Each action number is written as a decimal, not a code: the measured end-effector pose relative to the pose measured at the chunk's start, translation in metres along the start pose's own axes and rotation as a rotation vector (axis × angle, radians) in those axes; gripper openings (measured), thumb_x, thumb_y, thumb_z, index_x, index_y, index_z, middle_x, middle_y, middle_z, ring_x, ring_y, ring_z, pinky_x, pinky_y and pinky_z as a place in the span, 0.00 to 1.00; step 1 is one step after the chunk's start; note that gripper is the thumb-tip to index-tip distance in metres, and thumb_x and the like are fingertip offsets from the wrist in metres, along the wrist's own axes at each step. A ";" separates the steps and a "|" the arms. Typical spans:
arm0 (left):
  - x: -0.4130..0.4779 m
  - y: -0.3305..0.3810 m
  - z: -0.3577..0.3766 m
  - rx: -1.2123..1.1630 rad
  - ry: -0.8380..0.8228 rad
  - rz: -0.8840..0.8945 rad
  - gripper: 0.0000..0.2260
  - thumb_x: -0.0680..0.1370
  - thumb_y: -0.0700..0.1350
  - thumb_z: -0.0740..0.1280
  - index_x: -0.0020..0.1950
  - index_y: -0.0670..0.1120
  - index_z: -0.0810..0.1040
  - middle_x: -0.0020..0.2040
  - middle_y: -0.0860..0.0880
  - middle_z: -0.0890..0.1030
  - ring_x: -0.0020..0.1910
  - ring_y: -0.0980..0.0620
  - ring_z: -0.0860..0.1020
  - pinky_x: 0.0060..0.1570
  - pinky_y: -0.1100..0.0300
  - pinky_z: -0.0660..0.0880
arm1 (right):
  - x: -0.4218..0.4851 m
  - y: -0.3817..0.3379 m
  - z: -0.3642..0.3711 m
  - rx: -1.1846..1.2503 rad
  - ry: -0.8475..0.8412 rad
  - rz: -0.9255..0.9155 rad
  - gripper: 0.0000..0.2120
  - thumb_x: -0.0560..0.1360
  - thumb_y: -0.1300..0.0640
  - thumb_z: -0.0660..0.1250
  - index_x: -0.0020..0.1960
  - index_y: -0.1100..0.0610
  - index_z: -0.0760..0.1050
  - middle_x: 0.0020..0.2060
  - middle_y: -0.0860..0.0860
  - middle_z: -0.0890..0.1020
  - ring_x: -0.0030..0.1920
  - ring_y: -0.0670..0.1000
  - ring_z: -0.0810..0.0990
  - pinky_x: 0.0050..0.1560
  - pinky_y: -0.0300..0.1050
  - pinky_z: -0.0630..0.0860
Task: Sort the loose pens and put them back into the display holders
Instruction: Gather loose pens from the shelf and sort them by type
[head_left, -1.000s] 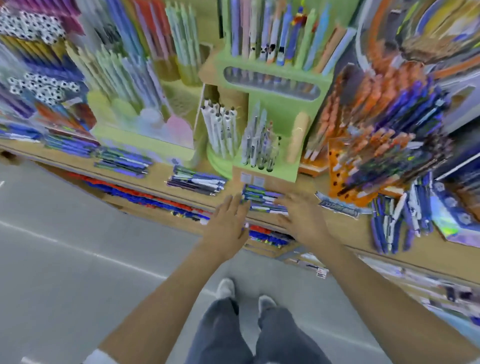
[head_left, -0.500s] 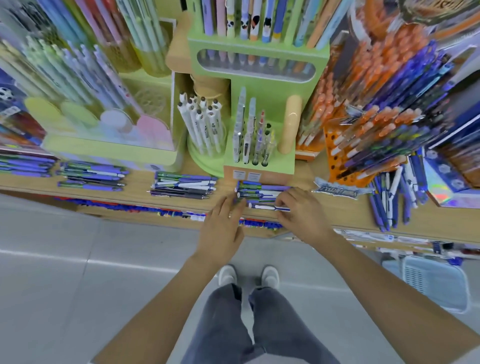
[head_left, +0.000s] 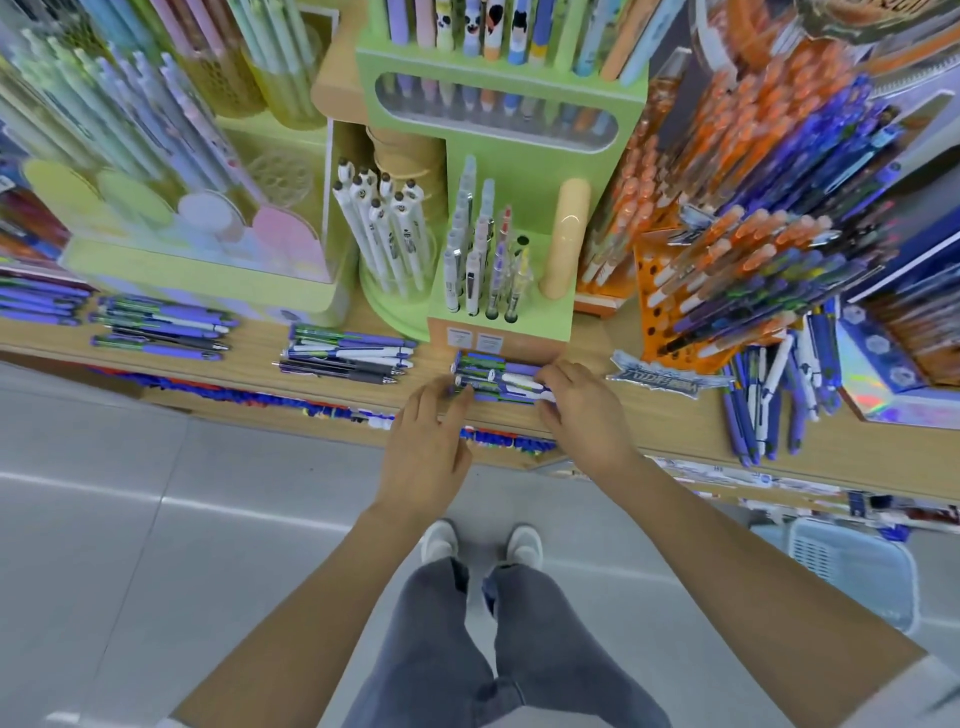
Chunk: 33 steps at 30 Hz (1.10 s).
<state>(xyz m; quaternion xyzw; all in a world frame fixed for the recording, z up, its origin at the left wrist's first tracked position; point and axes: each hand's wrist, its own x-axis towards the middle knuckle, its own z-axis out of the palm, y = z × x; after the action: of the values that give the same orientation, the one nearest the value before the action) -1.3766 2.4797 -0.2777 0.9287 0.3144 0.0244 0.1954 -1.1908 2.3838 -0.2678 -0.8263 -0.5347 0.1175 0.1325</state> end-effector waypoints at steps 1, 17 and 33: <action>0.000 0.001 0.000 0.004 0.006 -0.003 0.27 0.69 0.38 0.70 0.68 0.43 0.73 0.67 0.40 0.72 0.63 0.40 0.71 0.57 0.48 0.74 | 0.000 0.001 0.000 0.019 -0.009 0.012 0.10 0.74 0.62 0.67 0.55 0.59 0.77 0.50 0.55 0.79 0.52 0.57 0.77 0.46 0.51 0.74; -0.004 0.013 0.001 -0.280 0.234 -0.125 0.18 0.77 0.46 0.64 0.66 0.45 0.74 0.62 0.44 0.72 0.60 0.47 0.71 0.58 0.58 0.69 | -0.011 0.007 -0.013 0.441 -0.029 0.016 0.10 0.72 0.61 0.69 0.53 0.58 0.75 0.42 0.50 0.80 0.39 0.48 0.74 0.39 0.45 0.70; 0.019 0.026 0.001 -1.103 0.076 -0.666 0.08 0.80 0.44 0.64 0.44 0.42 0.77 0.37 0.45 0.80 0.40 0.48 0.78 0.48 0.46 0.76 | -0.002 0.002 0.011 0.291 -0.013 0.088 0.11 0.72 0.61 0.71 0.54 0.57 0.77 0.47 0.53 0.82 0.45 0.55 0.81 0.41 0.49 0.76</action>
<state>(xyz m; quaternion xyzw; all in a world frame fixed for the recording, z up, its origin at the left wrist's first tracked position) -1.3463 2.4721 -0.2704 0.5430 0.5335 0.1532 0.6301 -1.1937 2.3824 -0.2782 -0.8204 -0.4760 0.2046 0.2420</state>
